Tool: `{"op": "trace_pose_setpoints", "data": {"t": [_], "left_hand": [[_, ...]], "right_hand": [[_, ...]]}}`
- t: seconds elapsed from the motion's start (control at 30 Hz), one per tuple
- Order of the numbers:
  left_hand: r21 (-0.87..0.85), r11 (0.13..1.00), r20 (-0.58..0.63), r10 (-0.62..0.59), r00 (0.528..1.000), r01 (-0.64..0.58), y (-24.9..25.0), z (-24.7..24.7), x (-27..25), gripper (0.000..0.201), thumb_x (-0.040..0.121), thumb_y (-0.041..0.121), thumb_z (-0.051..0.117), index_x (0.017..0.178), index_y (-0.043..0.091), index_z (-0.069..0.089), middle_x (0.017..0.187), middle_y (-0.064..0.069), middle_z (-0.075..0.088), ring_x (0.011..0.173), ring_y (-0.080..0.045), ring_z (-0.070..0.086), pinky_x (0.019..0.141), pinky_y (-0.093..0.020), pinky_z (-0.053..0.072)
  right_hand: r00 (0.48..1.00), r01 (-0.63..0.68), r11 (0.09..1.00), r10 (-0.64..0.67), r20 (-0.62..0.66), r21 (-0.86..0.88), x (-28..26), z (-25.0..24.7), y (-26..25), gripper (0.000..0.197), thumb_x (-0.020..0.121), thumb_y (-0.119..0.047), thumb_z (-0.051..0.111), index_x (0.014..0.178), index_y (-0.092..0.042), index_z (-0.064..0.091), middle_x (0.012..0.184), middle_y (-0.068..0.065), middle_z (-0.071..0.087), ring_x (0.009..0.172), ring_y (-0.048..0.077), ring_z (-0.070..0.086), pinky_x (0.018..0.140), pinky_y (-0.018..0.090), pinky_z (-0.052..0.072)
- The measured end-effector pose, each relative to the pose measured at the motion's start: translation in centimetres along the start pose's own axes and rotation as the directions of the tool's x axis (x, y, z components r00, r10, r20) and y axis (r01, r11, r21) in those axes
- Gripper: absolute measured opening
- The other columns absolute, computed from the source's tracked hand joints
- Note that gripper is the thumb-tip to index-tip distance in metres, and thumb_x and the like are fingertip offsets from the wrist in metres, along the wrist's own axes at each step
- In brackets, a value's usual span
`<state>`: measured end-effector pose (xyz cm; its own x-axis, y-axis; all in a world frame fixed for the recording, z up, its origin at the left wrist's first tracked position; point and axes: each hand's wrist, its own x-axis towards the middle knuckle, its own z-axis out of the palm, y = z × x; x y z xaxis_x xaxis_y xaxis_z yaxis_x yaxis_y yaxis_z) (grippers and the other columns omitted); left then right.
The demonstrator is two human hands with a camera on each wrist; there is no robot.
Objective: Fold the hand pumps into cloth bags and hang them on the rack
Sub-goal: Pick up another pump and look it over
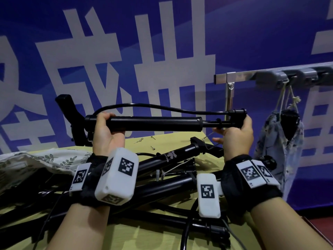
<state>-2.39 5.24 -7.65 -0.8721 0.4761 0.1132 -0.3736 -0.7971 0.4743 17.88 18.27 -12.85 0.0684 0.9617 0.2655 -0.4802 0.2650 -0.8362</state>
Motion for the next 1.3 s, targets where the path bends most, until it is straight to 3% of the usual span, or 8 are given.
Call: {"op": "trace_pose_setpoints", "data": {"t": [0.13,0.27,0.4,0.77,1.0,1.17,1.23,1.3], "left_hand": [[0.012,1.0,0.043,-0.001,0.999,0.001,-0.5,0.4,-0.6,0.013,0.089,0.001,0.051,0.086,0.013,0.055,0.062,0.005,0.058,0.054,-0.004,0.059,0.06,-0.027,0.055],[-0.057,0.998,0.078,0.02,0.997,-0.016,-0.7,0.4,-0.6,0.038,0.089,-0.004,0.049,0.116,0.022,0.046,0.073,0.003,0.057,0.06,-0.005,0.059,0.054,-0.024,0.054],[-0.042,0.999,0.126,0.037,0.991,-0.032,-1.4,0.5,-1.0,0.054,0.089,-0.005,0.048,0.135,0.023,0.041,0.078,0.002,0.056,0.07,-0.008,0.056,0.066,-0.031,0.053],[-0.042,0.998,0.174,0.047,0.984,-0.041,-2.2,0.6,-1.4,0.046,0.089,-0.007,0.046,0.119,0.028,0.042,0.087,0.001,0.055,0.074,-0.009,0.055,0.071,-0.032,0.051],[-0.013,1.0,0.207,-0.001,0.978,0.004,-3.0,0.4,-1.4,0.056,0.089,-0.005,0.047,0.134,0.029,0.041,0.094,-0.001,0.053,0.079,-0.011,0.054,0.078,-0.036,0.05],[0.082,0.98,0.139,-0.193,0.971,0.183,-2.2,0.7,-1.9,0.005,0.091,0.026,0.053,0.09,0.023,0.057,0.096,-0.006,0.053,0.098,-0.026,0.054,0.088,-0.064,0.042],[0.081,0.972,0.133,-0.229,0.964,0.22,-1.6,0.5,-1.6,0.021,0.089,0.034,0.055,0.072,0.021,0.056,0.094,-0.006,0.055,0.104,-0.029,0.054,0.089,-0.068,0.04],[0.065,0.97,0.174,-0.242,0.955,0.234,-1.3,0.5,-1.6,0.022,0.09,0.035,0.054,0.074,0.02,0.056,0.089,-0.006,0.057,0.095,-0.027,0.057,0.089,-0.067,0.04]], "right_hand": [[0.998,-0.053,0.997,0.055,0.038,-0.05,-0.3,0.0,-0.1,0.066,0.074,0.017,0.026,0.123,-0.017,0.055,0.107,0.012,0.062,0.071,0.022,0.069,0.038,0.021,0.046],[0.995,-0.063,0.996,0.068,0.07,-0.063,-0.5,0.2,0.1,0.064,0.075,0.017,0.027,0.117,-0.018,0.061,0.113,0.016,0.062,0.075,0.023,0.068,0.043,0.026,0.052],[0.993,-0.07,0.993,0.078,0.09,-0.093,-0.5,0.5,0.3,0.066,0.074,0.017,0.028,0.122,-0.016,0.06,0.119,0.015,0.061,0.078,0.028,0.069,0.045,0.024,0.052],[0.99,-0.076,0.988,0.091,0.111,-0.133,-1.1,0.7,0.4,0.063,0.07,0.015,0.026,0.101,-0.022,0.065,0.112,0.013,0.064,0.089,0.032,0.068,0.044,0.022,0.052],[0.971,-0.165,0.98,0.181,0.156,-0.112,-1.0,1.0,0.7,0.037,0.086,0.0,0.042,0.121,-0.012,0.046,0.116,0.012,0.054,0.096,0.027,0.064,0.047,0.025,0.056],[0.99,-0.108,0.981,0.121,0.076,-0.162,-0.3,1.0,0.5,0.034,0.09,-0.018,0.048,0.123,-0.014,0.042,0.124,0.012,0.051,0.092,0.026,0.066,0.05,0.029,0.054],[0.998,-0.053,0.971,0.061,0.027,-0.235,0.0,0.8,0.6,0.033,0.088,-0.023,0.049,0.119,-0.019,0.042,0.124,0.008,0.049,0.092,0.028,0.066,0.056,0.034,0.056],[1.0,-0.015,0.906,0.019,0.006,-0.424,0.2,0.3,0.6,0.041,0.082,-0.028,0.051,0.122,-0.019,0.042,0.124,0.005,0.045,0.093,0.034,0.063,0.072,0.046,0.056]]}}
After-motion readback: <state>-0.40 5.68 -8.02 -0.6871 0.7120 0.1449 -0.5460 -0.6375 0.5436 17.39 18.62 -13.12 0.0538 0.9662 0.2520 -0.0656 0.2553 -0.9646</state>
